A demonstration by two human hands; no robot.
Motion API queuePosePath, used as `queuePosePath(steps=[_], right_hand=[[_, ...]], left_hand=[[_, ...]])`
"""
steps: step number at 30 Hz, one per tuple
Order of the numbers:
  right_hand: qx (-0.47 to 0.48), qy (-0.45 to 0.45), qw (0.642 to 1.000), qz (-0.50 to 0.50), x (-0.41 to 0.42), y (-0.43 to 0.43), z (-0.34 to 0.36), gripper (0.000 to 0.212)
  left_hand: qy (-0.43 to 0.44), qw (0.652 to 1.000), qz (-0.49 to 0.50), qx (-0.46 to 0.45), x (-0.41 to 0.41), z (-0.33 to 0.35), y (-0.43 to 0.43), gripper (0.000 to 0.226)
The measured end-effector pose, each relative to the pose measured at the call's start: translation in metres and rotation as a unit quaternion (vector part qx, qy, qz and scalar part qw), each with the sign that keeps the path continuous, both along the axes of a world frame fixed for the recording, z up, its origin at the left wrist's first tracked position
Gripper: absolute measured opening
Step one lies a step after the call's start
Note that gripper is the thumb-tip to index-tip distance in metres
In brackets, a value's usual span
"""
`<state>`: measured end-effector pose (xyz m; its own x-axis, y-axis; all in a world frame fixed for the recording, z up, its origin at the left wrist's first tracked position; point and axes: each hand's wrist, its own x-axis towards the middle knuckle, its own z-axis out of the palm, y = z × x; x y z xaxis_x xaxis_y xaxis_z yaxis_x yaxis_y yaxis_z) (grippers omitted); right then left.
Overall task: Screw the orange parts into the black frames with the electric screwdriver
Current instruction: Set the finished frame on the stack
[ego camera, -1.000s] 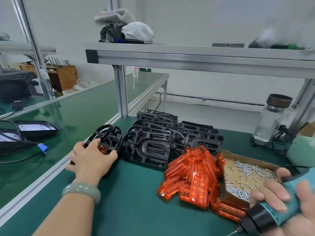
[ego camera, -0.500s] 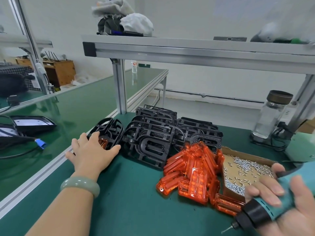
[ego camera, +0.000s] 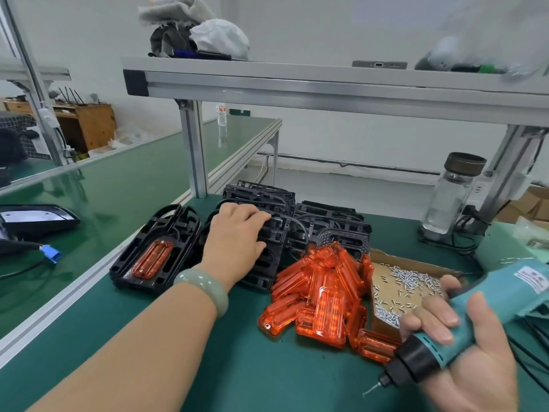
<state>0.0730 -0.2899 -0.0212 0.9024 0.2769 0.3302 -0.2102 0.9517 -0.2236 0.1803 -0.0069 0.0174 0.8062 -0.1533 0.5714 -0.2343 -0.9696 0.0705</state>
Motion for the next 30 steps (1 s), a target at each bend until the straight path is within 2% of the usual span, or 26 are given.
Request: queuePosePath(steps=[2, 3, 5, 6, 10, 14, 17, 18, 20, 22, 25, 27, 30], right_hand=[[0.011, -0.009, 0.999, -0.036, -0.001, 0.006, 0.005, 0.033], [-0.013, 0.001, 0.996, -0.088, -0.002, 0.007, 0.005, 0.030], [-0.122, 0.052, 0.966, -0.220, -0.004, 0.007, 0.012, 0.052], [-0.143, 0.064, 0.956, -0.248, -0.006, 0.009, 0.015, 0.058], [-0.141, 0.084, 0.952, -0.258, -0.005, 0.010, 0.017, 0.062], [-0.139, 0.081, 0.951, -0.263, -0.007, 0.016, 0.019, 0.057], [-0.145, 0.096, 0.947, -0.269, -0.008, 0.016, 0.017, 0.032], [-0.147, 0.094, 0.948, -0.268, -0.008, 0.016, 0.018, 0.032], [-0.149, 0.085, 0.950, -0.261, -0.009, 0.016, 0.021, 0.050], [-0.155, 0.086, 0.949, -0.260, -0.010, 0.015, 0.022, 0.059], [-0.160, 0.091, 0.948, -0.261, -0.009, 0.016, 0.024, 0.045], [-0.155, 0.104, 0.943, -0.274, -0.008, 0.015, 0.021, 0.021], [-0.143, 0.109, 0.944, -0.278, -0.009, 0.015, 0.019, 0.016]], left_hand=[[0.024, 0.998, -0.012, 0.064, 0.011, 0.003, -0.007, 0.057], [0.031, 0.995, -0.016, 0.093, 0.015, 0.004, -0.009, 0.055], [0.037, 0.989, -0.017, 0.143, 0.021, 0.008, -0.014, 0.044], [0.034, 0.986, -0.014, 0.163, 0.022, 0.010, -0.015, 0.039], [0.013, 0.987, -0.004, 0.162, 0.025, 0.020, -0.013, 0.030], [0.022, 0.999, 0.001, 0.044, 0.022, 0.031, -0.011, 0.029], [0.020, 1.000, -0.012, -0.016, 0.017, 0.036, -0.015, 0.031], [0.010, 1.000, -0.014, -0.025, 0.015, 0.038, -0.015, 0.032], [-0.015, 0.998, -0.018, -0.052, 0.011, 0.044, -0.015, 0.034], [-0.031, 0.995, -0.021, -0.096, 0.004, 0.056, -0.011, 0.042], [-0.057, 0.986, -0.029, -0.156, -0.011, 0.075, -0.003, 0.043], [-0.059, 0.971, -0.022, -0.229, -0.024, 0.083, 0.004, 0.033], [-0.009, 0.914, -0.018, -0.406, -0.049, 0.081, 0.011, 0.018]])
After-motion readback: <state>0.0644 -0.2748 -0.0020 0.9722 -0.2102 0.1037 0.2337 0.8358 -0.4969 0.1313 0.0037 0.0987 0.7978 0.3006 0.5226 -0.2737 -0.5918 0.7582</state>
